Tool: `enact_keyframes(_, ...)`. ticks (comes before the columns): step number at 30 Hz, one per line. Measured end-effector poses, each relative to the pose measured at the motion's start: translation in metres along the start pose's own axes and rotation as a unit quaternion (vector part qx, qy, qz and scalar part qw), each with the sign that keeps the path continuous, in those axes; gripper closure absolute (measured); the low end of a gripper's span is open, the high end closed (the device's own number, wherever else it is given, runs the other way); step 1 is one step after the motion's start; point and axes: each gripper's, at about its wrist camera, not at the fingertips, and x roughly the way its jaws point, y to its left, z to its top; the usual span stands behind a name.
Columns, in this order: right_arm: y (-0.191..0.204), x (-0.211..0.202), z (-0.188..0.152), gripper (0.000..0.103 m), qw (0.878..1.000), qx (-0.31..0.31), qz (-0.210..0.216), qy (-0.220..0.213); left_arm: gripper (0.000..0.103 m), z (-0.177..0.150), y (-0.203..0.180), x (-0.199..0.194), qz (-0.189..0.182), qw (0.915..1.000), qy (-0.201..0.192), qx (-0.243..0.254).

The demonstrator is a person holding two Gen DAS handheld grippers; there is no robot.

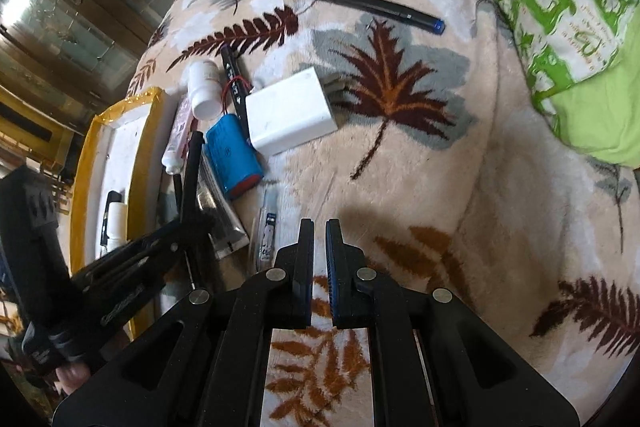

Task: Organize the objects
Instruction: 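Close the right tool on the clear pen while the left tool grasps the black pen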

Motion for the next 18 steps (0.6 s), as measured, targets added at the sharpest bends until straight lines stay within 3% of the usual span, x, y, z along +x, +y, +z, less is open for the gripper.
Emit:
enact_keyframes(7,-0.001,0.002,-0.003,0.097,1.0,0.0,0.003,0.007,0.094,-0.017,-0.011,-0.026,-0.057,0.9983,0.001,-0.012)
enact_keyframes(18,0.029,-0.013,-0.006,0.098,0.999,-0.043,0.027,-0.005,0.094,-0.026,0.039,-0.062,-0.122,0.9857,-0.043,-0.108)
